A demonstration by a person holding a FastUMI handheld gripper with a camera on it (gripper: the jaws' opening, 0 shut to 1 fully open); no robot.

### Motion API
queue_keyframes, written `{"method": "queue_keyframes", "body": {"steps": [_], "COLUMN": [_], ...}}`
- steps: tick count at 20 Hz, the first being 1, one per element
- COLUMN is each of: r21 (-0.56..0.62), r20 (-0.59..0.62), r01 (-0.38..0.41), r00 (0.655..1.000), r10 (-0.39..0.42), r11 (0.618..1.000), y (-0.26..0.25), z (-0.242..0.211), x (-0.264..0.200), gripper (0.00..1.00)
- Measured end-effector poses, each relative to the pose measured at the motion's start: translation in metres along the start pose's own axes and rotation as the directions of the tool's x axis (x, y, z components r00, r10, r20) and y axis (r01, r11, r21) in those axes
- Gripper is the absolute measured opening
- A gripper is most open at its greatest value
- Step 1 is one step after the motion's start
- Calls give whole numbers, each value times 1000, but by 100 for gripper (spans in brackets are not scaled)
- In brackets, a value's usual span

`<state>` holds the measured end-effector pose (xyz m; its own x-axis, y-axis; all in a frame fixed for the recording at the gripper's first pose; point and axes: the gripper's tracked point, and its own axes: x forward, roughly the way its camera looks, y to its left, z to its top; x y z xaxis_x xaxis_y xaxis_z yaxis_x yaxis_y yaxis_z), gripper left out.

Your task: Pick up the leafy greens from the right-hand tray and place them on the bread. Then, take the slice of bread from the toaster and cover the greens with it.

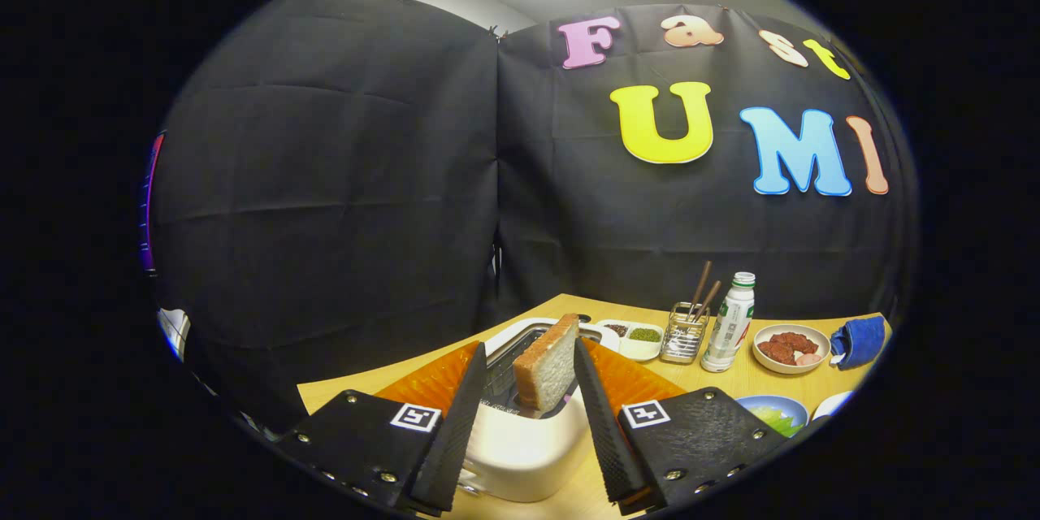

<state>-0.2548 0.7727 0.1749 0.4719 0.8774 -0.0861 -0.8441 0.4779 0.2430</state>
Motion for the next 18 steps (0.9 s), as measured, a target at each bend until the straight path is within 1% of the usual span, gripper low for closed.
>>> {"method": "queue_keyframes", "body": {"steps": [5,6,8,9,10,11,13,18], "r21": [-27,-23,-18,-23,-15,-4,30,95], "r20": [-46,-55,-47,-45,-19,-18,-12,45], "r01": [29,47,56,64,97,89,68,19], "r00": [998,997,997,997,995,996,998,999], "r10": [-31,-49,-57,-65,-97,-89,-67,-23], "r11": [999,999,998,998,995,996,997,995], "y": [-5,-10,-13,-15,-21,-21,-22,-21], "z": [-21,-23,-21,-18,-16,-16,-19,3], "x": [25,24,29,27,17,23,23,6], "gripper": [67,55,31,31,31,15,15,15]}}
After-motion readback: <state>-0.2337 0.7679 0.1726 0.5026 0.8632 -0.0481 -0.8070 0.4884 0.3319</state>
